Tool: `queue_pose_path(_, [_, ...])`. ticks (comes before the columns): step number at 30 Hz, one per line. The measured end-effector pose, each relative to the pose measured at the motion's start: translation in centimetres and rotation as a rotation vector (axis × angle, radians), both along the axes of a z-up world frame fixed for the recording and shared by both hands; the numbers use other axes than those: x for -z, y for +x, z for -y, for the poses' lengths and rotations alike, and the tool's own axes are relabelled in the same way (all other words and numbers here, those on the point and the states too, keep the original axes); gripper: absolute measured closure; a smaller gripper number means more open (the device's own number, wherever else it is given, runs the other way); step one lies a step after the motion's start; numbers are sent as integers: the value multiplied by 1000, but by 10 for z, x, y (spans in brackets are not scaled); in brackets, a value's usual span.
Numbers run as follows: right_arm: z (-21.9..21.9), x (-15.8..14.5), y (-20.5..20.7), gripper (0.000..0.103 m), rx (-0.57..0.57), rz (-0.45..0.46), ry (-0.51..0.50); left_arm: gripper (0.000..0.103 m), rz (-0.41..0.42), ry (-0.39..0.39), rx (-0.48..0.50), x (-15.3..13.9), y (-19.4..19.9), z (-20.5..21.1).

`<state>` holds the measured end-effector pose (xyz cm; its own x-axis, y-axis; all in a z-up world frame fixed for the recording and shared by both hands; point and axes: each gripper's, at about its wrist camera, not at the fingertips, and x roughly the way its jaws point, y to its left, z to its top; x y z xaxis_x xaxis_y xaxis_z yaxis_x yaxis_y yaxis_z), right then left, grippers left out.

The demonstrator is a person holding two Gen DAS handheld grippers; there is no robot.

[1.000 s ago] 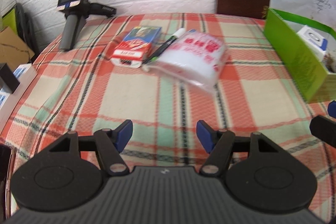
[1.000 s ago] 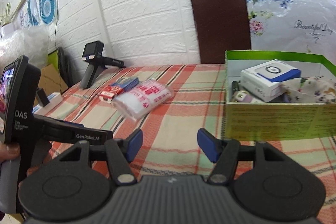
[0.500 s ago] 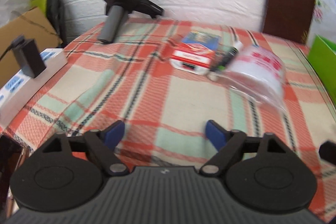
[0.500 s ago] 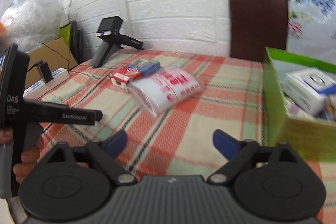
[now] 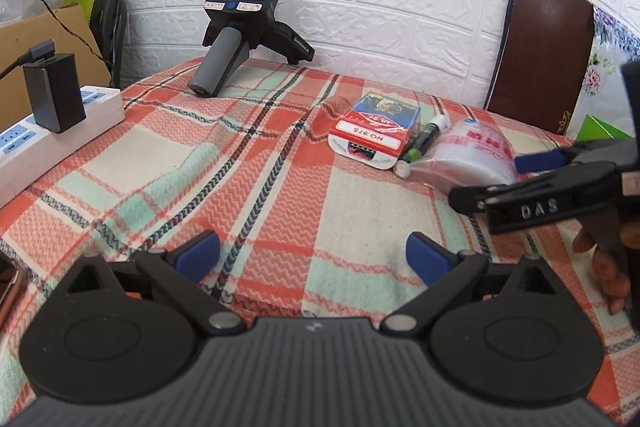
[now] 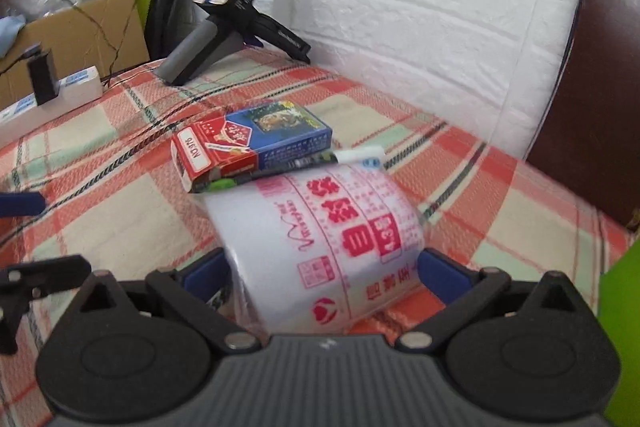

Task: Organize objects
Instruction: 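Grasp the white plastic bag with the right gripper and lift it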

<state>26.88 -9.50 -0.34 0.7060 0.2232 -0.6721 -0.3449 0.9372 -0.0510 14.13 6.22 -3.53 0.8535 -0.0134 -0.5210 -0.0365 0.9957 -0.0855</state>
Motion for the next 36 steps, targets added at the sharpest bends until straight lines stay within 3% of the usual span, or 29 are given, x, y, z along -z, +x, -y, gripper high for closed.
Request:
queue_pose_path(2, [6,-1,-1,11,24,-30,57,3,0,-1,0,0,0,0])
queue_pose_path(4, [5,-3,-15,32,1,2,38,3,0,0,-1,0,-1,0])
queue_pose_path(11, [1,-7,-67,62,-17,57,23,3,-11,44,-3,1,0,6])
queue_pose_path(13, [3,-6,-85,81,-15,65,25,3,-15,57,-3,1,0,8])
queue_pose_path(15, [6,-5,-104,92,-13,65,36,2,-18,68,-4,1,0,9])
queue_pose_path(19, [11,-6,-137,95,-1,62,45,2,-23,86,-5,2,1,11])
queue_pose_path(21, [14,-7,-151,95,1,57,58,1,-25,91,-5,2,1,12])
queue_pose_path(24, [18,-6,-170,87,-10,68,73,1,-26,96,-6,2,1,13])
queue_pose_path(27, [21,-5,-177,51,5,67,103,0,-27,98,-5,2,0,13])
queue_pose_path(32, [21,-7,-169,42,27,43,139,0,-28,98,-4,2,0,13])
queue_pose_path(33, [21,-8,-165,34,37,37,157,0,-28,97,-4,2,0,13])
queue_pose_path(34, [21,-9,-161,17,55,33,180,0,-27,98,-4,2,0,13])
queue_pose_path(36, [26,-14,-150,7,103,42,247,0,-27,95,-4,2,0,13])
